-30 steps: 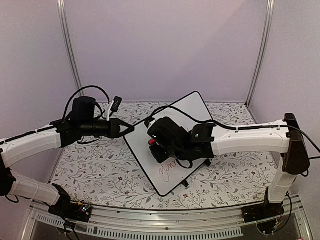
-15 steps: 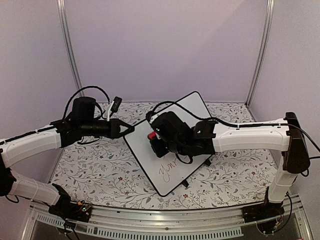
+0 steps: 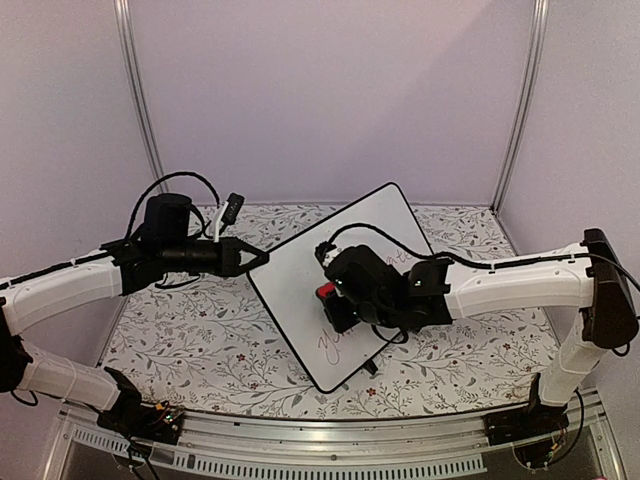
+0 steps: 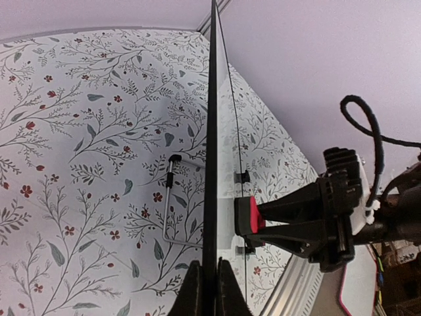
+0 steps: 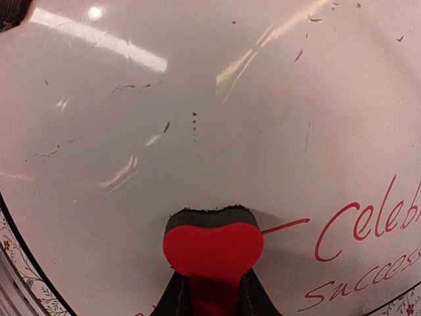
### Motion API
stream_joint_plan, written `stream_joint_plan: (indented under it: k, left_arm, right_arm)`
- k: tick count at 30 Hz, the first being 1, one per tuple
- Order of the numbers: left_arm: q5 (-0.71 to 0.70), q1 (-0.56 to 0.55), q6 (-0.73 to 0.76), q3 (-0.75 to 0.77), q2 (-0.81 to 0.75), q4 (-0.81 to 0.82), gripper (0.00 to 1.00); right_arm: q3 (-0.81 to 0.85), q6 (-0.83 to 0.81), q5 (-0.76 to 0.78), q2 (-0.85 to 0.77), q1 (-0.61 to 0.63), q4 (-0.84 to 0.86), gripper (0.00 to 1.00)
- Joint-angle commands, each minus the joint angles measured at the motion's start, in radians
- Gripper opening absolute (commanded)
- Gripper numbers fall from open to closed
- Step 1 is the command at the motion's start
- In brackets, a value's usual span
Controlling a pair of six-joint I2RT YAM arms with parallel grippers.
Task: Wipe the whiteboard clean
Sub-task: Erase the whiteboard on the whiteboard stand.
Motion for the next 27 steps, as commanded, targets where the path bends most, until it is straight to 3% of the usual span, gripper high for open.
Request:
stream_joint_plan:
  k: [1, 27]
  left_arm:
    - [0.037, -0.014, 0.068, -0.015, 0.008, 0.023, 0.00]
    - [0.038, -0.014, 0.068, -0.014, 0.012, 0.022, 0.00]
  right_arm:
    - [-0.061, 0.034, -0.042, -0.004, -0.015, -0.065, 0.18]
    - [-0.168, 0.115, -0.049, -0.033, 0.062, -0.104, 0.18]
